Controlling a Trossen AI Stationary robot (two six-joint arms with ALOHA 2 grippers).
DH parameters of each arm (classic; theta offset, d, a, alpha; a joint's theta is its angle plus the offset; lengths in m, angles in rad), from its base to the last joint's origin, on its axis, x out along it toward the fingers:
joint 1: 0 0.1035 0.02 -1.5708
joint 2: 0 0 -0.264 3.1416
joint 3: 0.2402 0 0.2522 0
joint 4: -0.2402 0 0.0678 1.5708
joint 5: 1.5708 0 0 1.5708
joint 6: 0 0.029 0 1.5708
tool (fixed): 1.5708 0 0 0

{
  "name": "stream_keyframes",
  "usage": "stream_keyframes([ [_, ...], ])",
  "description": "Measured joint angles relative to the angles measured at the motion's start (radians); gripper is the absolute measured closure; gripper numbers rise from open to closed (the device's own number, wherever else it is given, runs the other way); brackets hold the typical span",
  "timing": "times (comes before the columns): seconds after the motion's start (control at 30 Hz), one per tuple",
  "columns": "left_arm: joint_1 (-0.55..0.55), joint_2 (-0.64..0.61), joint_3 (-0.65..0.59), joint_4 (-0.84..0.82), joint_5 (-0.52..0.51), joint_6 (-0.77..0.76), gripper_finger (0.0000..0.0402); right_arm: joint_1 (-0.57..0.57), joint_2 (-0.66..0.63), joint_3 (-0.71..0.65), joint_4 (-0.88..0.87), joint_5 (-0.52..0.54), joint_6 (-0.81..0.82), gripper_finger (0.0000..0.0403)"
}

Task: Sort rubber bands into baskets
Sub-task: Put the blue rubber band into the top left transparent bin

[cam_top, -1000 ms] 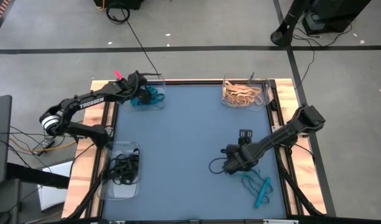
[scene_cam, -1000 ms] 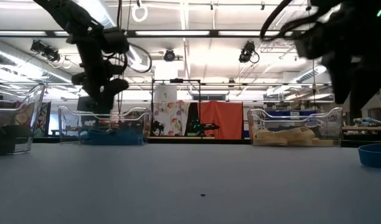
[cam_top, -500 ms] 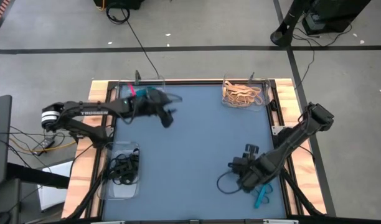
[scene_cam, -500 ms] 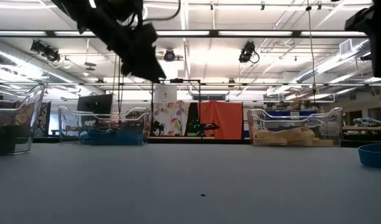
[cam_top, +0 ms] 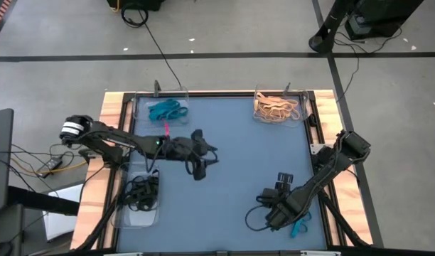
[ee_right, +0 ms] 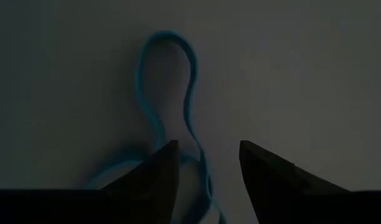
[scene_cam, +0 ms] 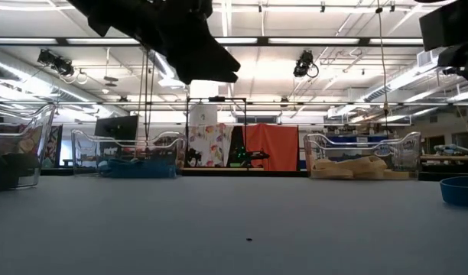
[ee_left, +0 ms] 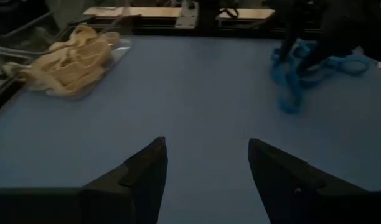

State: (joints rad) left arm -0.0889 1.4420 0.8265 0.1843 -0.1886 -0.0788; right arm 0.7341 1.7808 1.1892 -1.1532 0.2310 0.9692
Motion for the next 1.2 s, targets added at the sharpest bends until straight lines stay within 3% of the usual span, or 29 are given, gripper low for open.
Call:
stream_keyframes([
  [0.43, -0.022, 0.233, 0.000, 0.172, 0.018, -0.006, 0.0175, -0.026, 0.000, -0.143, 0.109, -0.045, -0.072, 0.0279],
  [0.53, -0.027, 0.275, 0.000, 0.240, 0.058, -0.007, 0.0175, -0.030, 0.000, -0.146, 0.105, -0.016, -0.074, 0.0312],
  [0.63, -0.032, 0.301, 0.000, 0.328, 0.081, -0.007, 0.0175, -0.031, 0.000, -0.135, 0.104, 0.018, -0.090, 0.0370],
  [0.7, -0.036, 0.314, 0.000, 0.390, 0.094, -0.007, 0.0175, -0.031, 0.000, -0.120, 0.104, 0.066, -0.098, 0.0390],
  [0.93, -0.044, 0.398, 0.000, 0.639, 0.097, -0.007, 0.0175, -0.045, 0.000, -0.046, 0.043, 0.373, -0.048, 0.0395],
  [1.2, -0.044, 0.500, 0.086, 0.716, 0.096, -0.045, 0.0175, -0.132, 0.000, -0.012, 0.045, 0.524, -0.125, 0.0395],
])
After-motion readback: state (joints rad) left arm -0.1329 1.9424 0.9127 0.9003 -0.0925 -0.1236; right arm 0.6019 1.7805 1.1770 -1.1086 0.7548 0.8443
